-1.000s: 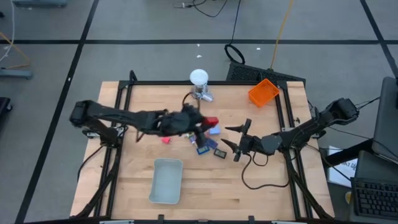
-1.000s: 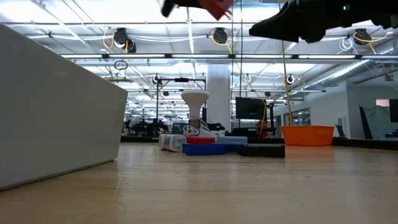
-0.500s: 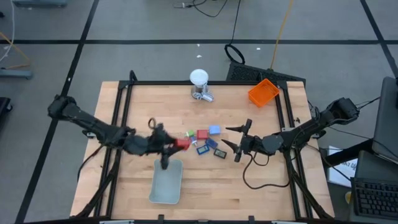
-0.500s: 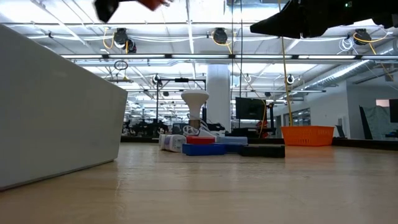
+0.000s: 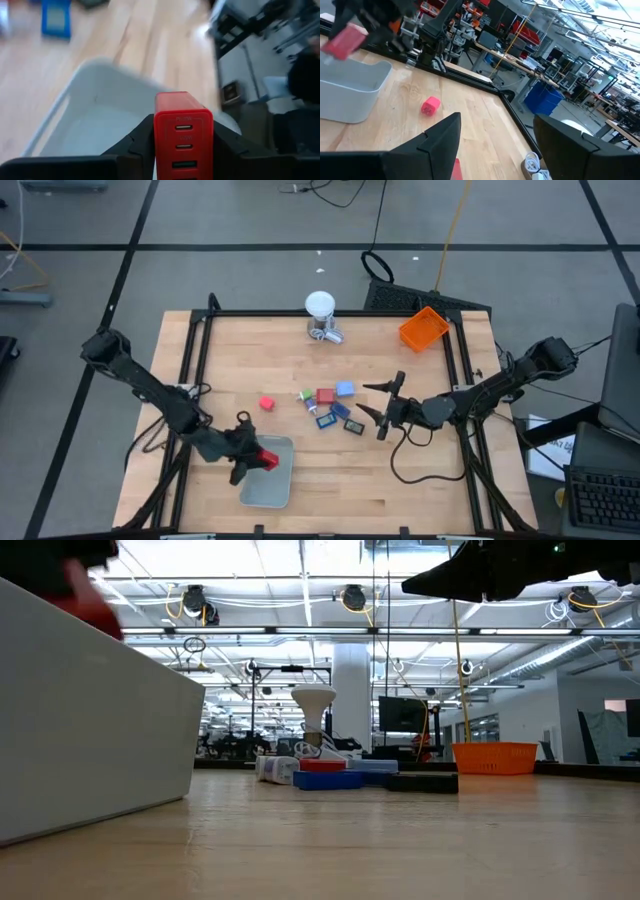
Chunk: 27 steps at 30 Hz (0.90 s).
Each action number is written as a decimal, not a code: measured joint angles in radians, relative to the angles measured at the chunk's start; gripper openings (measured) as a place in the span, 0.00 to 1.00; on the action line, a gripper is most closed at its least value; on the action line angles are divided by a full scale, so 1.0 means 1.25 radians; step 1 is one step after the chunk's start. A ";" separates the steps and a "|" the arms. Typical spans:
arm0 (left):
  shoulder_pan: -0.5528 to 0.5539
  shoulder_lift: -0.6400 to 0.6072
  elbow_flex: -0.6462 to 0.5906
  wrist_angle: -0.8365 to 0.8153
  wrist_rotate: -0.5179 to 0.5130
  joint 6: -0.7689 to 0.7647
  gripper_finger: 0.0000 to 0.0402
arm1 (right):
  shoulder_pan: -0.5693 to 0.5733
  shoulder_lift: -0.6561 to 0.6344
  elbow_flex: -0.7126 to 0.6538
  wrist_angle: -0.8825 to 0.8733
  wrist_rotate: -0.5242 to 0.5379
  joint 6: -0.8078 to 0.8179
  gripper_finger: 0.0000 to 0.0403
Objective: Pick & Place Office items
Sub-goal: Put the bottom red charger adapter into the gray bin, then put the light blue charger adapter into the gray bin
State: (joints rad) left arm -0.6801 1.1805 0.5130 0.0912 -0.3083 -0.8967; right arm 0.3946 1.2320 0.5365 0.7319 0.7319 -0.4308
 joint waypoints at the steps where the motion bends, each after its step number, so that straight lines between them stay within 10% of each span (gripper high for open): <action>1: 0.003 0.007 -0.008 -0.001 0.006 -0.019 0.34 | 0.000 0.000 0.000 0.000 0.000 0.000 0.59; 27: 0.046 0.045 -0.021 0.010 0.082 -0.102 0.48 | 0.000 0.000 0.000 -0.002 0.000 0.000 0.59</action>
State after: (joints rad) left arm -0.6220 1.2369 0.4873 0.1036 -0.2054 -1.0240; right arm 0.3946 1.2320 0.5369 0.7292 0.7322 -0.4309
